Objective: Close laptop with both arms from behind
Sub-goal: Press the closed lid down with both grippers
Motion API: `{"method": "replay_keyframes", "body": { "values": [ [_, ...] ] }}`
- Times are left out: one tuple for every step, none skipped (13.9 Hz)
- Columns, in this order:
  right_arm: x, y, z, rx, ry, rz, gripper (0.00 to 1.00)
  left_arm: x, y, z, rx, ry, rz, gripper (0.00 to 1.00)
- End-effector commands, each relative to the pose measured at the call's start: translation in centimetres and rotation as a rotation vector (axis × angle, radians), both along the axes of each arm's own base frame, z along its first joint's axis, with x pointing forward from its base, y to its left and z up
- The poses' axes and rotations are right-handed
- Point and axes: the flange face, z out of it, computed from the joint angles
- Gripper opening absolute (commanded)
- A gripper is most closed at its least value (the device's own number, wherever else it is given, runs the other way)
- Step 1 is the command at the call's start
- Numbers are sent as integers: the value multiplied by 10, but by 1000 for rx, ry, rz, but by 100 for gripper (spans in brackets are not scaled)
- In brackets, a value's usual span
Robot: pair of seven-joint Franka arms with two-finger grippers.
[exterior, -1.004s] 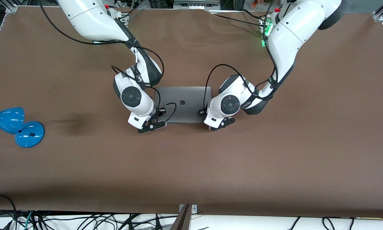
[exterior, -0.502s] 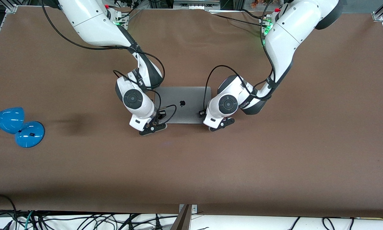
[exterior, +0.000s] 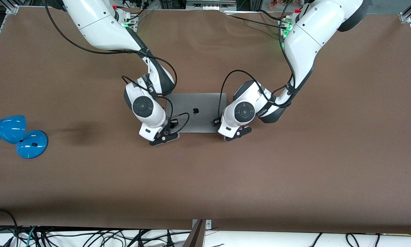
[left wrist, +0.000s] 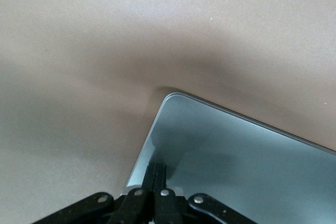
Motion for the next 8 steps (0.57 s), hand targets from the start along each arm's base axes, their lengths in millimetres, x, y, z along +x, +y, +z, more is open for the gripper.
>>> {"method": "replay_keyframes", "body": {
  "values": [
    [6,-1,10,14,-3,-6,9,2,-5,-13,13,-26,-22,4],
    [4,-1,15,11,15,-16,26,2,-5,-12,12,-27,-22,16],
    [4,-2,23,7,20,-18,46,5,-3,-9,12,-32,-13,66],
    [4,-1,31,7,17,-18,75,10,1,0,11,-48,-17,100],
    [5,-2,39,10,8,-17,96,13,2,11,11,-59,-13,100],
    [7,-5,52,7,5,-16,100,19,8,19,7,-66,-2,100],
    [5,-8,63,-7,26,-15,100,23,13,28,4,-71,6,100],
    [6,-11,78,-15,35,-18,100,25,16,36,10,-72,3,100]
  ]
}}
